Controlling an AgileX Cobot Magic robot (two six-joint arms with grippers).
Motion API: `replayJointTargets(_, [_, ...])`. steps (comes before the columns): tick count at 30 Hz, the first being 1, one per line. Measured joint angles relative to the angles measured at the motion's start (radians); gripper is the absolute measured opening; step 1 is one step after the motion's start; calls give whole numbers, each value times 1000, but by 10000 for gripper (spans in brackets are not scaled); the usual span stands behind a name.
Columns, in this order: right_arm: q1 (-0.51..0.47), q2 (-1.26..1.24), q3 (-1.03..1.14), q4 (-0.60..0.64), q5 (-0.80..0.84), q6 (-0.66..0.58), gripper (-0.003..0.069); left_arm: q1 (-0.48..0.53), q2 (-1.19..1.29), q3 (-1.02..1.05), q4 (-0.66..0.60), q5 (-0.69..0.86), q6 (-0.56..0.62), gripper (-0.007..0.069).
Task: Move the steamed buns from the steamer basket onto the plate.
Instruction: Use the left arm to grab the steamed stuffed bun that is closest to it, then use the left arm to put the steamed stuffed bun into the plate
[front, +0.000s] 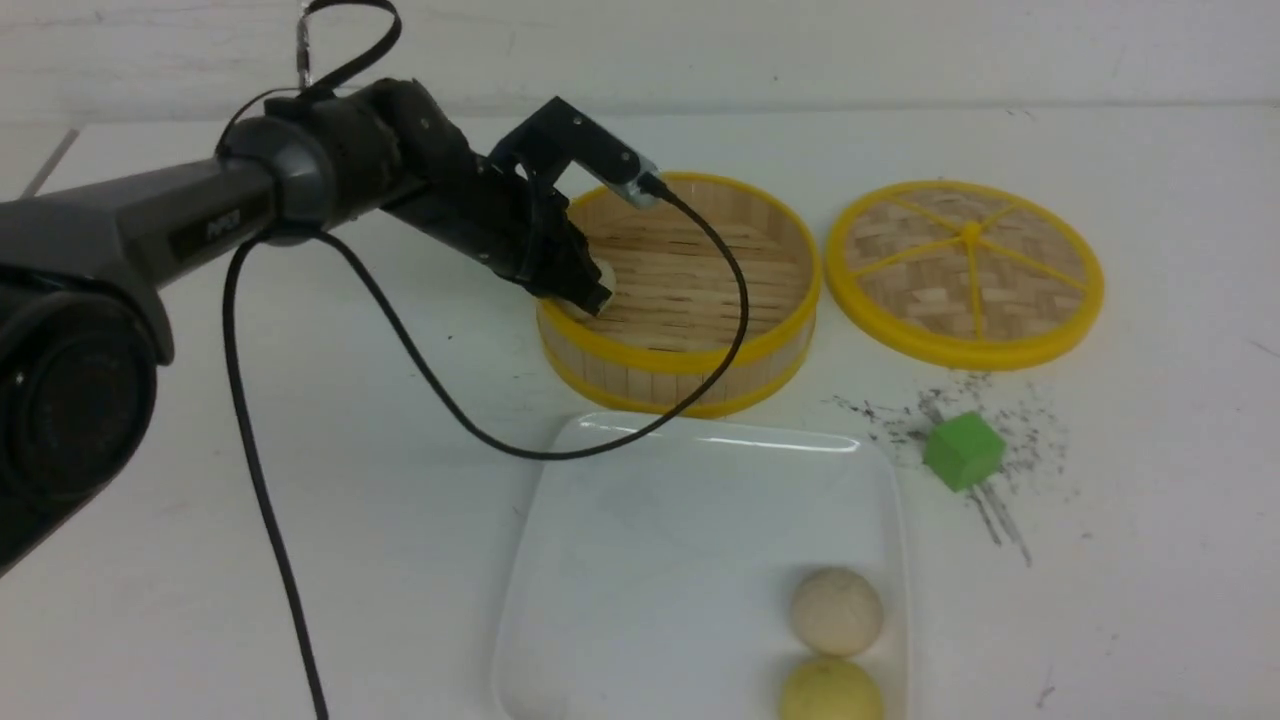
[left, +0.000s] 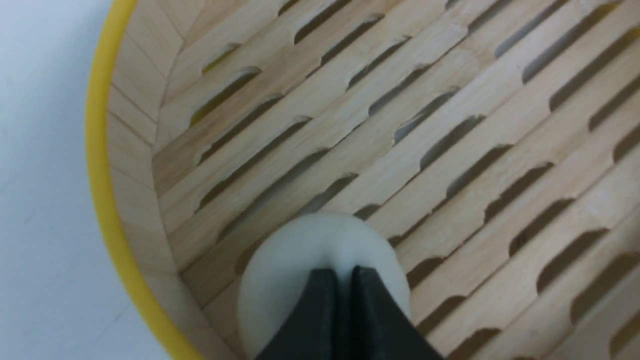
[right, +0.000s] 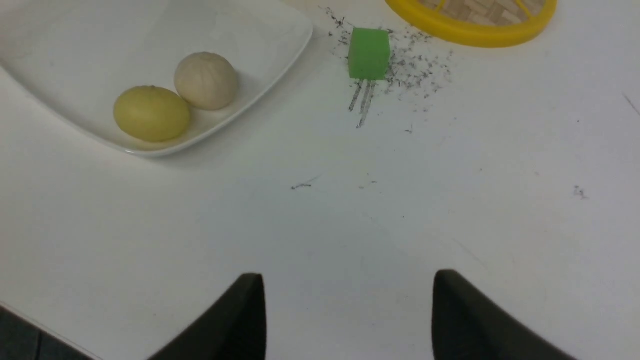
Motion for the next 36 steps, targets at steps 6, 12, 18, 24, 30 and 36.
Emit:
replayJointTargets(6, [0, 0, 0, -1, -27, 0, 410, 1, -138, 5, 11, 43, -3, 27])
replayJointTargets(12, [0, 0, 0, -3, -49, 0, 410, 1, -280, 5, 71, 84, -67, 27])
replayJointTargets(18, [0, 0, 0, -6, -50, 0, 410, 1, -362, 5, 201, 192, -228, 27])
replayJointTargets(24, [0, 0, 0, -22, -57, 0, 410, 1, -446, 6, 223, 430, -349, 27])
replayJointTargets(30, [0, 0, 0, -23, -57, 0, 410, 1, -470, 9, 54, 642, -371, 27])
replayJointTargets(36, [0, 0, 0, -23, -49, 0, 410, -38, -517, 154, -66, 647, -409, 27])
